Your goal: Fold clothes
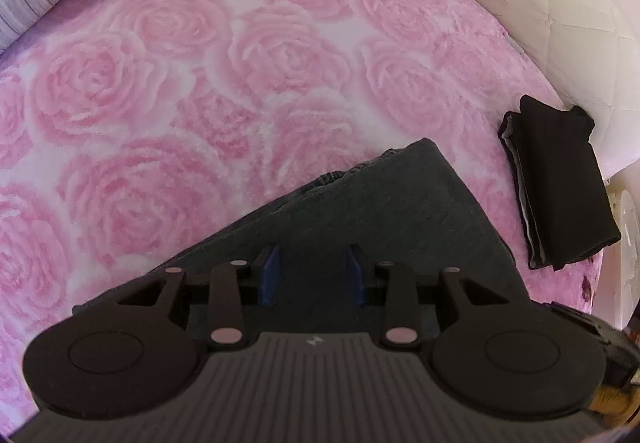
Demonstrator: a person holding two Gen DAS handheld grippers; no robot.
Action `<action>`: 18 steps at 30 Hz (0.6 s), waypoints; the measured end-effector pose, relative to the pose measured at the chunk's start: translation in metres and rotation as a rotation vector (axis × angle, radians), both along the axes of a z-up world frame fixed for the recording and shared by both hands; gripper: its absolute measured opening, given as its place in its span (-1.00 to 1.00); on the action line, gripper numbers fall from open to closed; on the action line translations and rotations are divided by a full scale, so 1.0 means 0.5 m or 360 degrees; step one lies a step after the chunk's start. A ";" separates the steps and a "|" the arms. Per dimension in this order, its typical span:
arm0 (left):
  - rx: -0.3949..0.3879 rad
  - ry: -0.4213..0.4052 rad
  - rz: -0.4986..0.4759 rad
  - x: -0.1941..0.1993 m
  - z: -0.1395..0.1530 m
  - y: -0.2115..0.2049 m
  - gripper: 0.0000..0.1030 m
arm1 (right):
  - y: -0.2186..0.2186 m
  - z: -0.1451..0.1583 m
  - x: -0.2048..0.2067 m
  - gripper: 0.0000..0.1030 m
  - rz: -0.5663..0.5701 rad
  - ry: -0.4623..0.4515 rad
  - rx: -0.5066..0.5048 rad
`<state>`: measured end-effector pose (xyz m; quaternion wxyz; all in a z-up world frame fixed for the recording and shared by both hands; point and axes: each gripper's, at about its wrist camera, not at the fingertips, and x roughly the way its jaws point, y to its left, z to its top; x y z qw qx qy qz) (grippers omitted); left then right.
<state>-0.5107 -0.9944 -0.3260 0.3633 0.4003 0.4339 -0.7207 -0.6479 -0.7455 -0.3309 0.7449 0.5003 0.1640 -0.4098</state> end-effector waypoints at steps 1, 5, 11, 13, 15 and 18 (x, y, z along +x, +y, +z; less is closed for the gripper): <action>-0.0009 0.0023 0.0006 0.005 0.004 0.003 -0.40 | -0.012 0.000 0.005 -0.68 0.0015 0.0015 0.0017; -0.0024 0.0048 0.0025 0.009 0.004 0.019 -0.40 | -0.057 0.031 -0.009 -0.70 0.0106 0.0013 -0.0075; -0.0102 0.0031 -0.0134 -0.054 -0.008 0.017 -0.40 | -0.092 -0.055 -0.078 -0.61 0.0110 -0.0043 0.0107; -0.0152 0.0038 -0.0207 -0.083 -0.007 0.013 -0.40 | -0.076 -0.041 -0.094 -0.54 0.0078 -0.0008 0.0063; -0.0201 0.0045 -0.0280 -0.111 -0.006 0.008 -0.40 | -0.051 -0.014 -0.108 -0.53 0.0027 0.0067 -0.0043; -0.0258 0.0039 -0.0369 -0.150 -0.011 -0.002 -0.41 | -0.013 0.031 -0.105 -0.54 0.0053 0.0167 -0.0281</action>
